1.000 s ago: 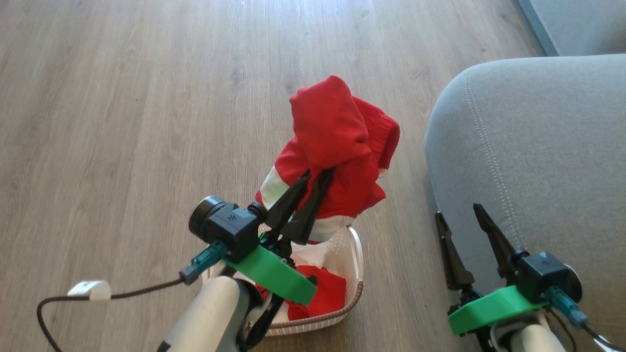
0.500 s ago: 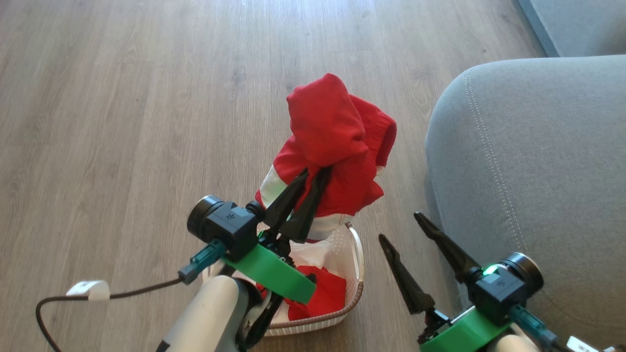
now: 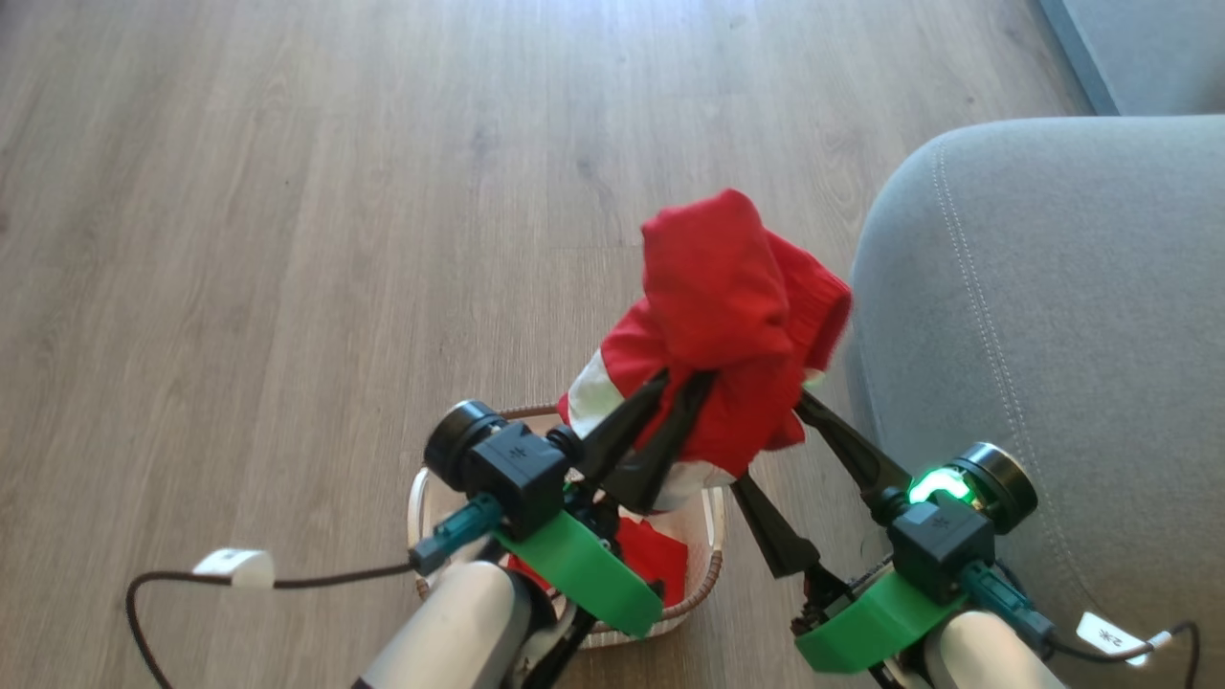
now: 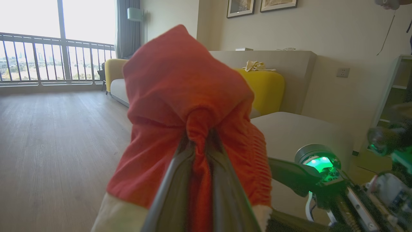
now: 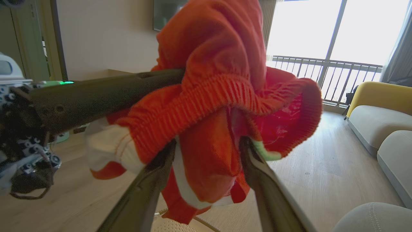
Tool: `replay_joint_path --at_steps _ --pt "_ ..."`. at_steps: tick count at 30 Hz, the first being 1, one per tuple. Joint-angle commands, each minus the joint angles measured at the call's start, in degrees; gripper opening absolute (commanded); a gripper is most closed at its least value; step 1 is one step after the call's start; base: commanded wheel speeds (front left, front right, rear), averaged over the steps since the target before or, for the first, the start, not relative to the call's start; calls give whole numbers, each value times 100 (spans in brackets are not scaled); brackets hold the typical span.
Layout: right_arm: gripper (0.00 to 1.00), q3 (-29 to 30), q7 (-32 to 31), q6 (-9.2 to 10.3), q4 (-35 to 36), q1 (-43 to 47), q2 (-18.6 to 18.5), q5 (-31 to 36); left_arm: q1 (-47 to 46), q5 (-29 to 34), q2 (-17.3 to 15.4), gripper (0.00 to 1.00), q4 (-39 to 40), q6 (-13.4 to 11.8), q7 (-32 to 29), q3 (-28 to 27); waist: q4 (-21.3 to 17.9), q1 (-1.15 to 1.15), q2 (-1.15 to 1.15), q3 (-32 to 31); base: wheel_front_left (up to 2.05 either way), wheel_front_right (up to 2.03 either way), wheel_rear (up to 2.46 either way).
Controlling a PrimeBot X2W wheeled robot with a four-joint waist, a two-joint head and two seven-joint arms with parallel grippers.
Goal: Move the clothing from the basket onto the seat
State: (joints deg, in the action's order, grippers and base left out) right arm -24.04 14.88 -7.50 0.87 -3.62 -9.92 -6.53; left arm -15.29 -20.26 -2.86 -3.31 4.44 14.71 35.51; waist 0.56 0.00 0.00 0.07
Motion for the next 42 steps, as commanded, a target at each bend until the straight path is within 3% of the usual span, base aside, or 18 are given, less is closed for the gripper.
replay_joint_path --at_steps 1,11,13,14,27,29,30,31,42 --pt "100 -91 12 1 108 -239 -19 86 -338 -49 -2 0 162 28 29 -88 43 0 0 -21 0 0 0" --pt "100 25 12 1 -98 -353 135 306 -313 -130 -2 0 132 77 29 303 148 0 0 -44 0 0 0" --pt "19 -3 12 1 -139 -391 145 330 -318 -137 -2 0 133 91 29 357 141 0 0 -22 0 0 0" --pt "0 25 12 1 -140 -402 182 300 -319 -139 -2 0 130 98 29 378 135 0 0 -13 0 0 0" --pt "0 444 12 1 21 -344 412 58 -321 -180 -2 0 78 91 29 359 112 0 0 51 0 0 0" --pt "0 508 12 1 60 -323 427 15 -319 -173 -2 47 85 51 29 328 120 0 0 50 0 0 0" --pt "0 540 12 1 82 -313 434 -1 -320 -163 -2 96 92 33 29 315 124 0 0 48 0 0 0" --pt "0 577 12 1 110 -306 441 -11 -319 -152 -2 100 98 24 29 307 128 0 0 47 0 0 0" --pt "0 997 12 1 438 -256 583 -144 -299 9 -2 100 55 -19 29 270 148 0 0 43 0 0 0"
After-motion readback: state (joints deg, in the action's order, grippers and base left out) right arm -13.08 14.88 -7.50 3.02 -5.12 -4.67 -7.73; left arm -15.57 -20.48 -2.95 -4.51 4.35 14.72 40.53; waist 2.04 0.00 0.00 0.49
